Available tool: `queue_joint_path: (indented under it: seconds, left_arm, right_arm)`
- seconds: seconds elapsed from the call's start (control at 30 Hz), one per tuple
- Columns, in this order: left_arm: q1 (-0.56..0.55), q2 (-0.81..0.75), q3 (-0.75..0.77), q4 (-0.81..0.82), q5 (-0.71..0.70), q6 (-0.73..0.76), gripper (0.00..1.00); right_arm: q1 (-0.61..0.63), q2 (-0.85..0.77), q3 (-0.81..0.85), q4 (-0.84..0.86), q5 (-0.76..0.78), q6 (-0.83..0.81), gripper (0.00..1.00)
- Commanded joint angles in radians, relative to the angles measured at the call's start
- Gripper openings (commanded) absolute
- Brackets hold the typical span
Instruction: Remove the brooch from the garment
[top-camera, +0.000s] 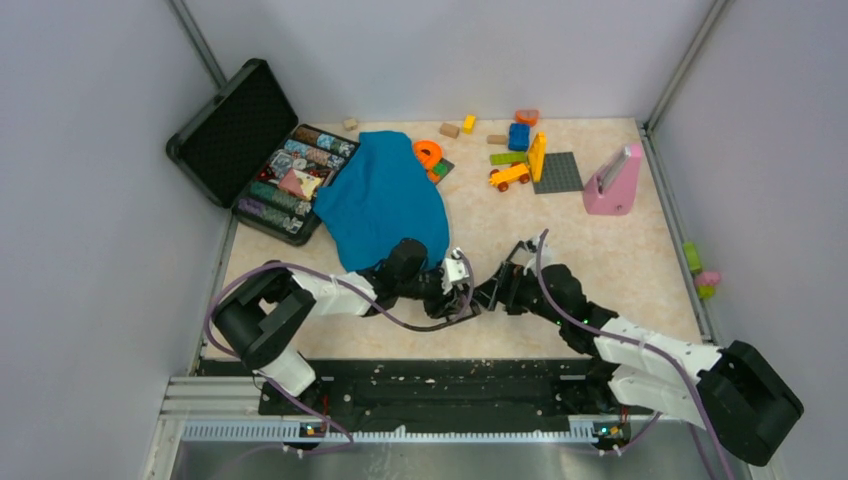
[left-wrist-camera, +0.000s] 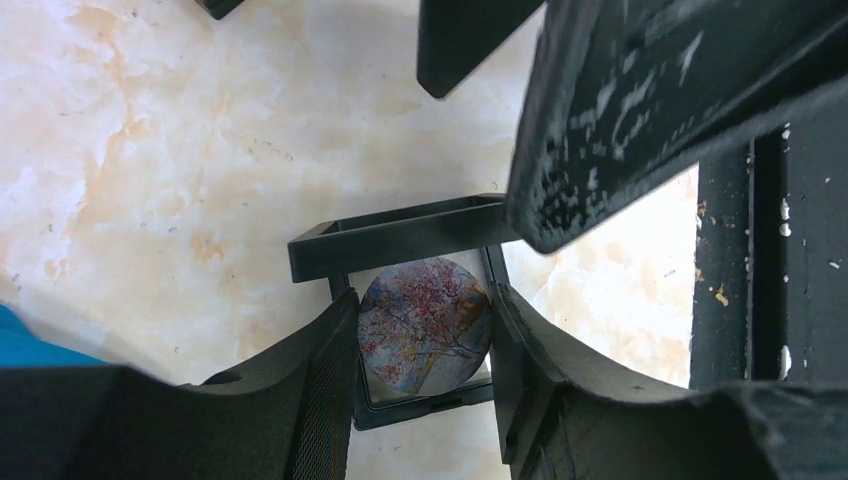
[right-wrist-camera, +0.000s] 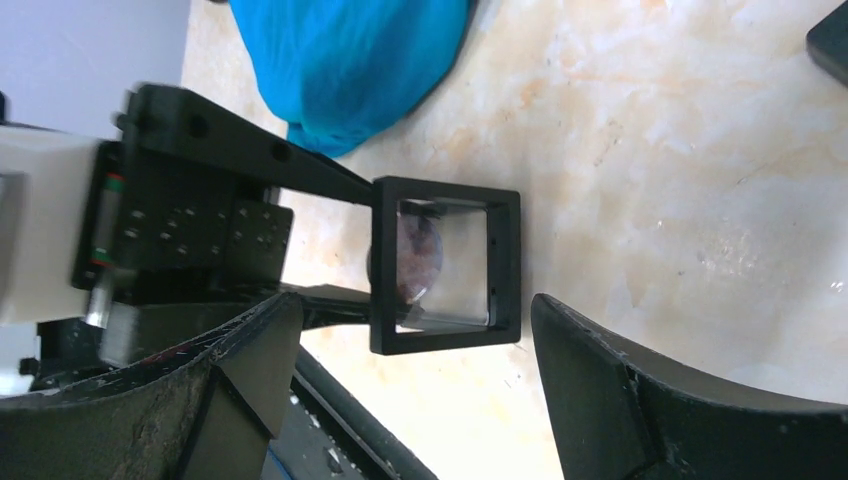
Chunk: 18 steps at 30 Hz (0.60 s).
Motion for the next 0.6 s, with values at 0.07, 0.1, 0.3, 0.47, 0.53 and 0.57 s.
queue_joint_path:
  seconds: [0.07, 0.1, 0.3, 0.47, 0.53, 0.57]
  left_arm:
    - [-0.014, 0.009, 0.027, -0.021, -0.047, 0.053, 0.29]
    - [-0.017, 0.009, 0.028, -0.022, -0.054, 0.057, 0.29]
    - [-0.027, 0.019, 0.036, -0.04, -0.079, 0.068, 0.32]
    - [-0.032, 0.029, 0.043, -0.038, -0.079, 0.07, 0.33]
    - [-0.034, 0.032, 0.045, -0.042, -0.077, 0.069, 0.37]
    - [-0.034, 0.031, 0.046, -0.043, -0.073, 0.069, 0.4]
  right_arm:
    - [0.015, -0.113, -0.011, -0.025, 0.09, 0.008, 0.85]
    - [0.015, -0.127, -0.01, -0.035, 0.096, 0.007, 0.85]
    - [0.014, -0.183, -0.021, -0.073, 0.115, 0.009, 0.84]
    - [0.014, -0.203, -0.025, -0.091, 0.12, 0.012, 0.84]
    - [0.014, -0.208, -0.026, -0.096, 0.121, 0.012, 0.84]
    - [0.014, -0.209, -0.026, -0.098, 0.123, 0.012, 0.84]
